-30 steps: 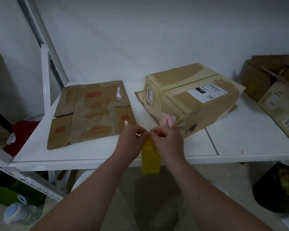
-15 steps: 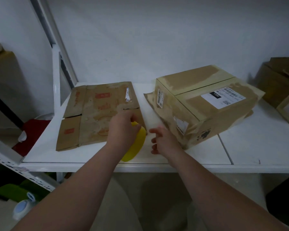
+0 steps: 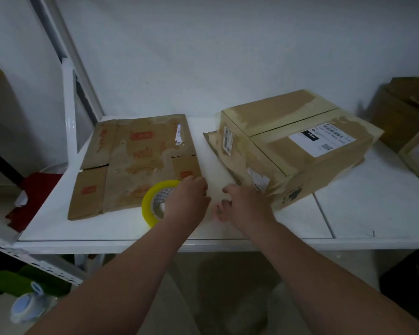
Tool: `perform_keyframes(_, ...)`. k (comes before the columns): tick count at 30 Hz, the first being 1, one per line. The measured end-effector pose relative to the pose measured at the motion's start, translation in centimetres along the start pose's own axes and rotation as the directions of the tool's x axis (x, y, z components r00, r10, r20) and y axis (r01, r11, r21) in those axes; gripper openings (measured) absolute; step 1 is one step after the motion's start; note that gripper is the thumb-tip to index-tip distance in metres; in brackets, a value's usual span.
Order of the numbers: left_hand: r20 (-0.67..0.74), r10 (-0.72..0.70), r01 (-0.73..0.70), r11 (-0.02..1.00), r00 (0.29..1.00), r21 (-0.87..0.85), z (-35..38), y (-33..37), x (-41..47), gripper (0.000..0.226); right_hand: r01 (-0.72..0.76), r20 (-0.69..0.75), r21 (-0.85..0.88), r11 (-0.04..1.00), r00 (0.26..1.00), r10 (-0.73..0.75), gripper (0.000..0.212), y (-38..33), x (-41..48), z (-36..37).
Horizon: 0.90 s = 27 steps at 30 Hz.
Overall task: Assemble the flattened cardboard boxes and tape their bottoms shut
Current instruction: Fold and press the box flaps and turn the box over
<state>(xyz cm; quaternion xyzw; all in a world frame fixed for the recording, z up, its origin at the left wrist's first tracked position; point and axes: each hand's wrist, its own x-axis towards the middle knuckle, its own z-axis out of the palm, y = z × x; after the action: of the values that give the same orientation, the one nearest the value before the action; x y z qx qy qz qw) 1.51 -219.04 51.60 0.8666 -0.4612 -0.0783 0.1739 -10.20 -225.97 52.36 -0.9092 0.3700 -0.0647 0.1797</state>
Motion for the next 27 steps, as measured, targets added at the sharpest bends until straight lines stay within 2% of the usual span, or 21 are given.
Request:
perform_keyframes(3,-0.089,0.019,-0.028,0.995,0.996,-0.097,-0.5,1.9,0.2,0.022,0.256,-0.254,0.013,0.967,0.936,-0.245,0.023,0.5,-0.8,-4.5)
perform_keyframes(6,-0.163,0.119,-0.145,0.977,0.979,-0.158,-1.0,4.1,0.3,0.021,0.309,-0.445,-0.041,0.95,0.846,-0.295,0.019,3.4,-0.8,-8.1)
perform_keyframes(8,-0.202,0.168,-0.204,0.964,0.965,-0.173,-1.4,5.4,0.5,0.021,0.229,-0.411,-0.043,0.972,0.883,-0.226,0.037,6.0,-0.4,-9.6)
perform_keyframes(11,-0.239,0.199,-0.247,0.95,0.95,-0.19,-2.0,6.9,0.9,0.019,0.11,-0.124,-0.022,0.994,0.986,-0.112,0.067,8.6,0.1,-10.7)
perform_keyframes(13,-0.237,0.213,-0.259,0.949,0.948,-0.182,-2.1,7.5,1.1,0.019,0.097,0.036,-0.065,0.993,0.995,-0.094,0.072,9.3,0.6,-10.4)
perform_keyframes(14,-0.231,0.218,-0.261,0.949,0.948,-0.176,-2.1,7.6,1.2,0.02,0.103,0.059,-0.078,0.992,0.993,-0.098,0.071,9.5,0.7,-10.2)
perform_keyframes(23,-0.24,0.233,-0.277,0.945,0.942,-0.171,-2.1,8.4,2.1,0.02,0.134,-0.076,-0.143,0.981,0.986,-0.146,0.07,8.5,0.7,-10.2)
perform_keyframes(27,-0.248,0.22,-0.266,0.948,0.943,-0.173,-2.1,8.7,2.2,0.02,0.088,-0.14,-0.28,0.956,0.981,-0.131,0.069,7.8,0.4,-8.0)
